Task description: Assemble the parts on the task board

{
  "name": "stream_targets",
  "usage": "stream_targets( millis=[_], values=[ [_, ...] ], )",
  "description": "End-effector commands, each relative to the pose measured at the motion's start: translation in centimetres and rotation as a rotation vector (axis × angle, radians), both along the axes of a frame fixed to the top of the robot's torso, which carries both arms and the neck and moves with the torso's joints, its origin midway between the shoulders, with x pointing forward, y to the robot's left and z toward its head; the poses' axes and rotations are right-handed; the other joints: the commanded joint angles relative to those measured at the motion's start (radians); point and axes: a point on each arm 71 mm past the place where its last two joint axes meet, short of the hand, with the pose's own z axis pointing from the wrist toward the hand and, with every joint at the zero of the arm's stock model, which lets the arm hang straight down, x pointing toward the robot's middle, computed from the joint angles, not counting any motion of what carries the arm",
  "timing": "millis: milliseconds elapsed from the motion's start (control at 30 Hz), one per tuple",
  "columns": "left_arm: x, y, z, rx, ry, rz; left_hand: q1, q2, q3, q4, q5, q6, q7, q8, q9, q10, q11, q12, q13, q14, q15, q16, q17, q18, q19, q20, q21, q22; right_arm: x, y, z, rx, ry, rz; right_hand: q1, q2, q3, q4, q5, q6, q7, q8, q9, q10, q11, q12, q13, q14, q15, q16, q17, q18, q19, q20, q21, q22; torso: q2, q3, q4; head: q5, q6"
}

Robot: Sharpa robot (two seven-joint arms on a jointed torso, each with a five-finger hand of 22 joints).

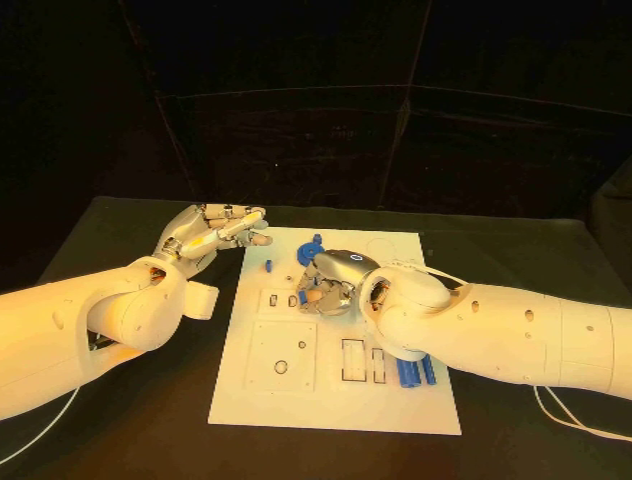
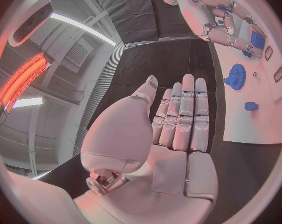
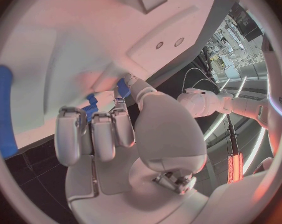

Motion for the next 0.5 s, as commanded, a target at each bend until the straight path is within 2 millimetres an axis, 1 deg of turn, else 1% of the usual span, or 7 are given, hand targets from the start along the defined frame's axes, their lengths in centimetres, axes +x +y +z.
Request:
stream_targets(
  millis=[33, 100, 233, 267, 400, 467, 500],
  values=[
    [0.0, -0.1, 0.2, -0.011, -0.01, -0.009, 0.0, 0.008, 0.001, -0.006, 0.001, 0.002, 0.002, -0.005, 0.0, 0.001, 0.002, -0.003, -0.001, 0.003, 0.004, -0.007, 0.002, 0.007, 0.009, -0.001, -0.003, -0.001, 0.0, -0.3, -0.5, -0.025, 0.017, -0.021, -0.011, -0.007, -0.012, 0.003, 0.005, -0.011, 0.003, -0.007, 0.0, 0.012, 0.006, -0.011, 0.137, 0.082, 0.008, -0.007, 0.149, -0.015, -0.002, 0.008, -0.005, 0.03, 0.0, -0.0006, 0.0017, -0.002, -0.001],
    [-0.1, -0.1, 0.2, -0.011, -0.009, -0.009, 0.0, 0.008, 0.001, -0.006, 0.001, 0.002, 0.002, -0.005, 0.0, 0.001, 0.002, -0.003, -0.001, 0.003, 0.004, -0.007, 0.002, 0.007, 0.009, -0.001, -0.003, -0.001, 0.1, -0.3, -0.5, -0.018, 0.011, -0.027, -0.019, -0.011, -0.021, 0.007, 0.005, -0.018, 0.004, -0.01, 0.0, 0.007, 0.007, -0.018, 0.132, 0.082, 0.009, -0.008, 0.148, -0.015, -0.003, 0.009, -0.006, 0.029, 0.0, -0.0008, 0.0022, -0.001, -0.001],
    [-0.1, -0.2, 0.2, -0.011, -0.008, -0.009, -0.001, 0.008, 0.001, -0.006, 0.001, 0.002, 0.002, -0.005, -0.001, 0.001, 0.002, -0.004, -0.002, 0.004, 0.004, -0.007, 0.002, 0.007, 0.009, -0.001, -0.004, -0.001, 0.1, -0.3, -0.2, 0.014, -0.01, -0.042, -0.042, -0.027, -0.066, 0.025, -0.008, -0.053, 0.011, -0.02, -0.002, -0.006, 0.013, -0.039, 0.114, 0.081, 0.014, -0.009, 0.146, -0.014, -0.005, 0.014, -0.008, 0.026, 0.0, -0.0001, 0.0011, 0.0, -0.001],
    [-0.1, -0.2, 0.2, -0.01, -0.008, -0.009, -0.002, 0.007, 0.002, -0.007, 0.001, 0.001, 0.002, -0.007, -0.001, 0.001, 0.002, -0.006, -0.002, 0.01, 0.003, -0.005, 0.004, 0.007, 0.013, -0.001, -0.003, 0.0, 0.1, -0.3, -0.1, 0.032, -0.021, -0.046, -0.04, -0.026, -0.102, 0.039, -0.012, -0.077, 0.017, -0.017, 0.0, -0.011, 0.017, -0.046, 0.108, 0.081, 0.02, -0.01, 0.145, -0.014, -0.005, 0.017, -0.009, 0.025, 0.0, -0.0002, 0.001, 0.0, -0.001],
    [-0.1, -0.2, 0.2, -0.009, -0.005, -0.008, -0.004, 0.007, 0.004, -0.011, 0.001, 0.003, 0.0, -0.011, 0.0, 0.003, -0.001, -0.011, -0.001, 0.04, -0.005, 0.008, 0.016, 0.008, 0.037, -0.008, 0.006, 0.004, 0.1, -0.3, 0.3, 0.082, -0.055, -0.045, -0.031, -0.025, -0.142, 0.056, -0.003, -0.098, 0.021, -0.018, 0.0, -0.013, 0.023, -0.048, 0.105, 0.081, 0.023, -0.009, 0.147, -0.014, -0.005, 0.022, -0.009, 0.025, 0.0, 0.0009, 0.0, 0.002, 0.0],
    [0.0, -0.1, 0.1, -0.003, 0.0, -0.006, -0.007, 0.007, 0.005, -0.013, 0.001, 0.007, -0.003, -0.011, 0.0, 0.01, -0.005, -0.011, 0.0, 0.069, -0.013, 0.025, 0.027, 0.008, 0.061, -0.017, 0.018, 0.009, -0.1, -0.3, 0.7, 0.12, -0.079, -0.039, -0.024, -0.025, -0.163, 0.066, 0.002, -0.105, 0.023, -0.017, 0.001, -0.014, 0.025, -0.048, 0.104, 0.081, 0.024, -0.009, 0.147, -0.014, -0.005, 0.024, -0.009, 0.024, 0.0, 0.0019, -0.0002, 0.003, 0.001],
    [0.0, -0.1, 0.1, 0.003, 0.002, -0.004, -0.008, 0.007, 0.005, -0.014, 0.001, 0.009, -0.005, -0.012, 0.0, 0.017, -0.009, -0.009, 0.001, 0.088, -0.018, 0.037, 0.034, 0.008, 0.076, -0.022, 0.025, 0.012, -0.1, -0.4, 0.8, 0.137, -0.088, -0.032, -0.016, -0.027, -0.182, 0.077, 0.003, -0.112, 0.025, -0.017, 0.001, -0.016, 0.027, -0.05, 0.102, 0.081, 0.026, -0.01, 0.146, -0.014, -0.005, 0.025, -0.009, 0.025, -0.001, 0.0021, -0.0002, 0.003, 0.001]
  ],
)
